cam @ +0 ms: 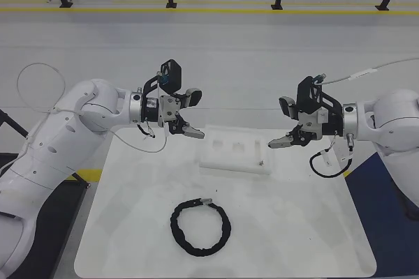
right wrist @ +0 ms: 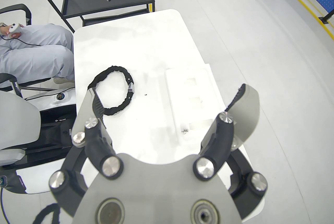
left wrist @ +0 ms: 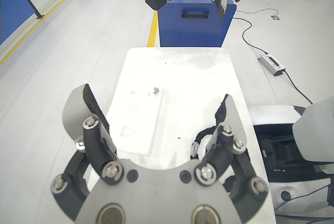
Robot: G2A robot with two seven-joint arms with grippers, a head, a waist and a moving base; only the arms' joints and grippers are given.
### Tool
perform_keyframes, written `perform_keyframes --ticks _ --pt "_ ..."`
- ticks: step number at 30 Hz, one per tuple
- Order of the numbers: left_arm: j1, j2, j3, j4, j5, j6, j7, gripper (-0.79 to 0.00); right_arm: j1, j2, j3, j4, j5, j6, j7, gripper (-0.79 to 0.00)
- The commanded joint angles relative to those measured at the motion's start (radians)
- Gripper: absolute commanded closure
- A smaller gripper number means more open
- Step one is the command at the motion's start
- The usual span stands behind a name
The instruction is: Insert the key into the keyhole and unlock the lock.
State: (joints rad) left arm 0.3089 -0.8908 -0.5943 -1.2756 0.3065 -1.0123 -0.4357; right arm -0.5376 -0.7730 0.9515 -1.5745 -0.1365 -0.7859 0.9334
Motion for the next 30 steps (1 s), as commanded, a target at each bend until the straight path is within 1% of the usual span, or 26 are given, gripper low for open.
perform_keyframes --ticks 1,9,21,28,30 --pt "0.0 0.0 0.0 0.0 0.0 0.0 0.0 -0.785 -0.017 -0.001 -0.002 -0.002 -0.025 0.028 -0.026 -0.785" --pt "0.0 0.0 0.0 0.0 0.0 0.0 0.0 -0.785 -0.056 -0.021 -0.064 0.093 -0.043 0.066 -0.071 -0.785" --pt "0.0 0.0 0.0 0.0 0.0 0.0 0.0 -0.785 -0.041 -0.075 -0.168 0.245 -0.055 0.158 -0.113 -0.785" --pt "0.0 0.0 0.0 0.0 0.0 0.0 0.0 -0.785 -0.029 -0.112 -0.222 0.324 -0.088 0.236 -0.145 -0.785" --pt "0.0 0.0 0.0 0.0 0.0 0.0 0.0 -0.785 -0.023 -0.126 -0.241 0.357 -0.077 0.284 -0.138 -0.785"
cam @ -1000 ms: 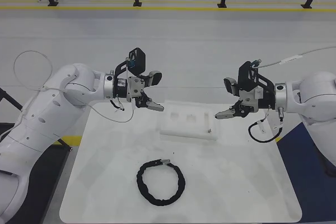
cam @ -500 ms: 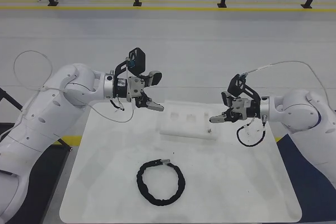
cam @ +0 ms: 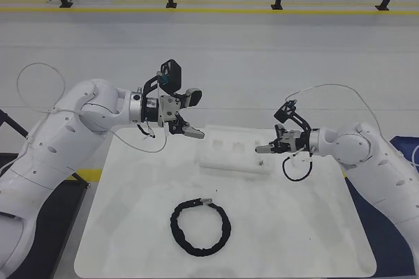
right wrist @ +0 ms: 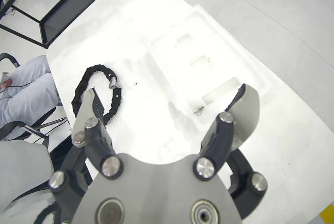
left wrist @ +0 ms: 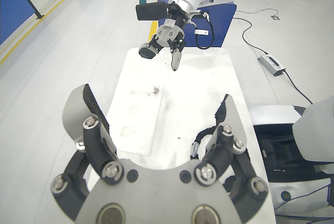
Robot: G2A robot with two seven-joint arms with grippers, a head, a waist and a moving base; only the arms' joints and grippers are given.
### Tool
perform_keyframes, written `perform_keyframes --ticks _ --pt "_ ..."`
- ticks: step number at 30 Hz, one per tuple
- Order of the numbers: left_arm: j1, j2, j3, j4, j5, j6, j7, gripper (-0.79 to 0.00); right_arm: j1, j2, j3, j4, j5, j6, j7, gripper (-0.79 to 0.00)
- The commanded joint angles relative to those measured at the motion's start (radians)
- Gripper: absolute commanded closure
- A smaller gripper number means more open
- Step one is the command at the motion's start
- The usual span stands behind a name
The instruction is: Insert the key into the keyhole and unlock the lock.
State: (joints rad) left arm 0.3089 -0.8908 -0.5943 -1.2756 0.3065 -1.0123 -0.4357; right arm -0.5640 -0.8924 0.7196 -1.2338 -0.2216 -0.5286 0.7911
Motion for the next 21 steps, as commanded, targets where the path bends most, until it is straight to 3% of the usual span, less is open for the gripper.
perform_keyframes --ticks 1,9,21 --pt "0.0 0.0 0.0 0.0 0.0 0.0 0.0 -0.785 0.008 -0.014 -0.017 0.033 0.012 0.057 0.009 -0.785" --pt "0.0 0.0 0.0 0.0 0.0 0.0 0.0 -0.785 0.032 -0.08 -0.093 0.169 0.029 0.189 0.005 -0.785" --pt "0.0 0.0 0.0 0.0 0.0 0.0 0.0 -0.785 0.053 -0.18 -0.161 0.358 0.128 0.227 0.004 -0.785"
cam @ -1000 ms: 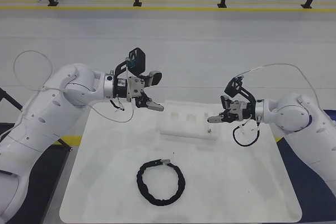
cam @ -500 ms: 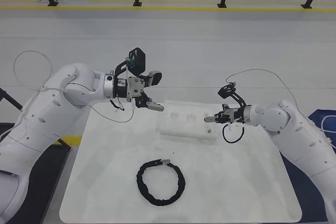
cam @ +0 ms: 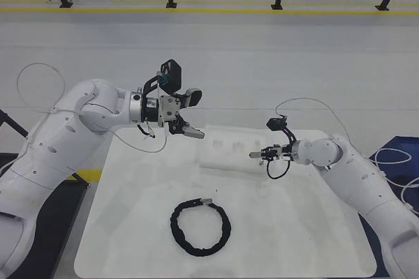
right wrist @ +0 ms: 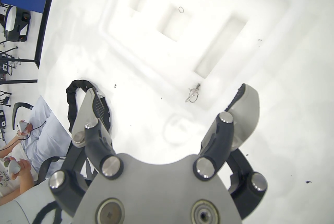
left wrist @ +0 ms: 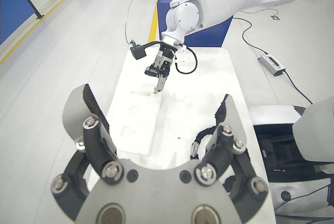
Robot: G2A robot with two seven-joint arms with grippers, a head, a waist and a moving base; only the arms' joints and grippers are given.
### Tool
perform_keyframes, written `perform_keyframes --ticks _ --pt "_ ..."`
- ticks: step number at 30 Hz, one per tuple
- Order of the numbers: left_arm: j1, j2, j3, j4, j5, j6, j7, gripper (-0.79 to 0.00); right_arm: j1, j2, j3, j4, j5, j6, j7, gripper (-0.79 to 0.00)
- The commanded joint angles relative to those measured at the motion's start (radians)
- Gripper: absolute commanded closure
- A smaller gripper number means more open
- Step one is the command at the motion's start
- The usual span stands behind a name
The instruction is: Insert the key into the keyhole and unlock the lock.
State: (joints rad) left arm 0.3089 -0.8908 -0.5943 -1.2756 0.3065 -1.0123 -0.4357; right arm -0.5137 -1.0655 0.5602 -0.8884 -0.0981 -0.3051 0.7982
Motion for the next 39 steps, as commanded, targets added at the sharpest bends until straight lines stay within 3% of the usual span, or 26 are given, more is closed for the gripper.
perform_keyframes --ticks 1,22,30,35,39 --pt "0.0 0.0 0.0 0.0 0.0 0.0 0.0 -0.785 0.004 -0.013 -0.003 0.021 0.015 0.0 -0.008 -0.785" --pt "0.0 0.0 0.0 0.0 0.0 0.0 0.0 -0.785 -0.005 -0.017 0.0 0.018 0.018 -0.008 -0.013 -0.785" --pt "0.0 0.0 0.0 0.0 0.0 0.0 0.0 -0.785 0.025 -0.03 -0.054 -0.124 -0.215 0.233 0.11 -0.785" --pt "0.0 0.0 0.0 0.0 0.0 0.0 0.0 -0.785 0.031 -0.045 -0.056 -0.14 -0.247 0.429 0.161 -0.785" --pt "0.0 0.0 0.0 0.0 0.0 0.0 0.0 -0.785 0.023 -0.063 -0.048 -0.134 -0.207 0.487 0.165 -0.785"
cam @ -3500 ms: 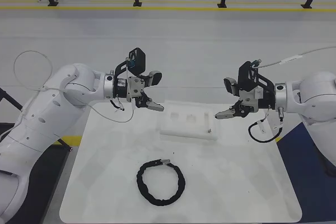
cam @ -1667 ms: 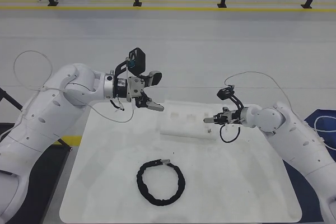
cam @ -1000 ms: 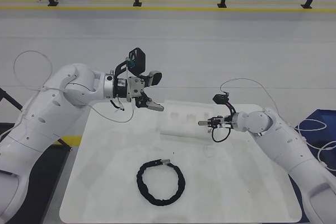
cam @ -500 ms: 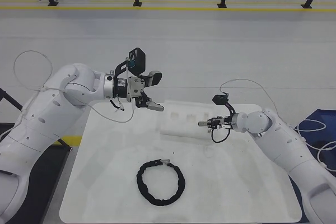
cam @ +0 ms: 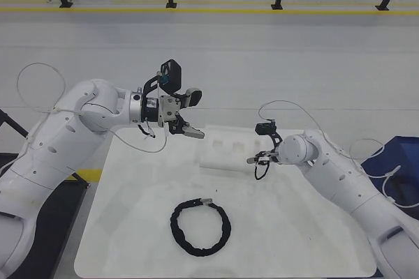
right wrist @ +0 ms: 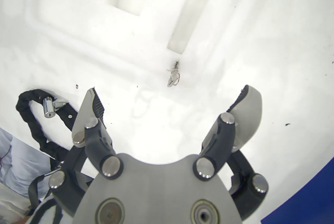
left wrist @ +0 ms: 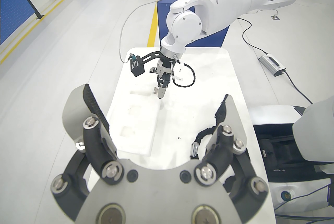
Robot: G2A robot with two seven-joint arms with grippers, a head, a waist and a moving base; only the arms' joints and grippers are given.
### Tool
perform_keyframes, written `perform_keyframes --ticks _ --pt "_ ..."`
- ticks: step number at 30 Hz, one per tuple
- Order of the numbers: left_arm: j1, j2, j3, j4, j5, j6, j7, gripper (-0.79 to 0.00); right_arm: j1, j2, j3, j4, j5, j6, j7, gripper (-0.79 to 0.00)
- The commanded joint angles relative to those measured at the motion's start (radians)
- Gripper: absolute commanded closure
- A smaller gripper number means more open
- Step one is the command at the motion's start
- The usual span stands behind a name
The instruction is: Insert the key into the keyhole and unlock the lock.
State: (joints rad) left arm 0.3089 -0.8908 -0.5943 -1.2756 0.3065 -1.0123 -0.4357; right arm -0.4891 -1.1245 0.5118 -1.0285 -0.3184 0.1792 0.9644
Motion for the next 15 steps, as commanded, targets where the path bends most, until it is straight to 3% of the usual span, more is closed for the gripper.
perform_keyframes --ticks 1,9,15 --pt "0.0 0.0 0.0 0.0 0.0 0.0 0.0 -0.785 -0.002 -0.008 -0.001 0.015 0.015 0.008 0.002 -0.785" --pt "0.0 0.0 0.0 0.0 0.0 0.0 0.0 -0.785 0.004 -0.058 -0.019 0.088 0.033 0.023 -0.027 -0.779" --pt "0.0 0.0 0.0 0.0 0.0 0.0 0.0 -0.785 0.02 -0.093 -0.036 0.132 0.014 0.071 -0.026 -0.56"
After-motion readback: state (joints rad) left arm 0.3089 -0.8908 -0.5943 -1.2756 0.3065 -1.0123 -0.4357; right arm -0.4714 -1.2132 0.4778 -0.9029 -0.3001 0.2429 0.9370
